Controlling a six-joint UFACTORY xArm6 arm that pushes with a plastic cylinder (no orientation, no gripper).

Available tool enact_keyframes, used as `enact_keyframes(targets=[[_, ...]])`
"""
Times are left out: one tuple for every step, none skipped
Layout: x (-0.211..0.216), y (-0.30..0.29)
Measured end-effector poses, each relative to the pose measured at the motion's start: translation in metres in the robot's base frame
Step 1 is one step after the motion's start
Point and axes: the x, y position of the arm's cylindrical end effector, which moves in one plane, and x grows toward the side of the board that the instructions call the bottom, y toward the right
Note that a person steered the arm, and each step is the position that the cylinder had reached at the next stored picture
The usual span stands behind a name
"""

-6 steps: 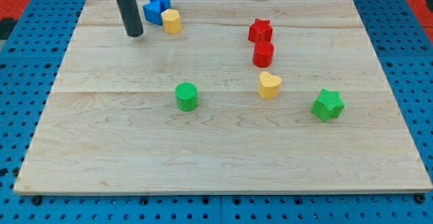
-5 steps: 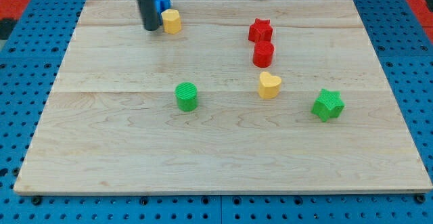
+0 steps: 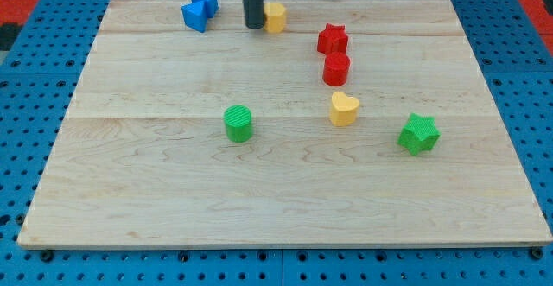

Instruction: Push the yellow hexagon to the top of the red star

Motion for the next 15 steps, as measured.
enact_keyframes(targets=[[-0.018, -0.012], [-0.021, 0.01], [-0.014, 0.07], [-0.014, 0.093], [0.007, 0.064], [0.08, 0.03], [0.093, 0.034], [0.036, 0.036], [-0.001, 0.036], [-0.03, 0.036], [-0.06, 0.036], [-0.06, 0.032], [-0.06, 0.02], [-0.061, 0.013], [-0.06, 0.008]])
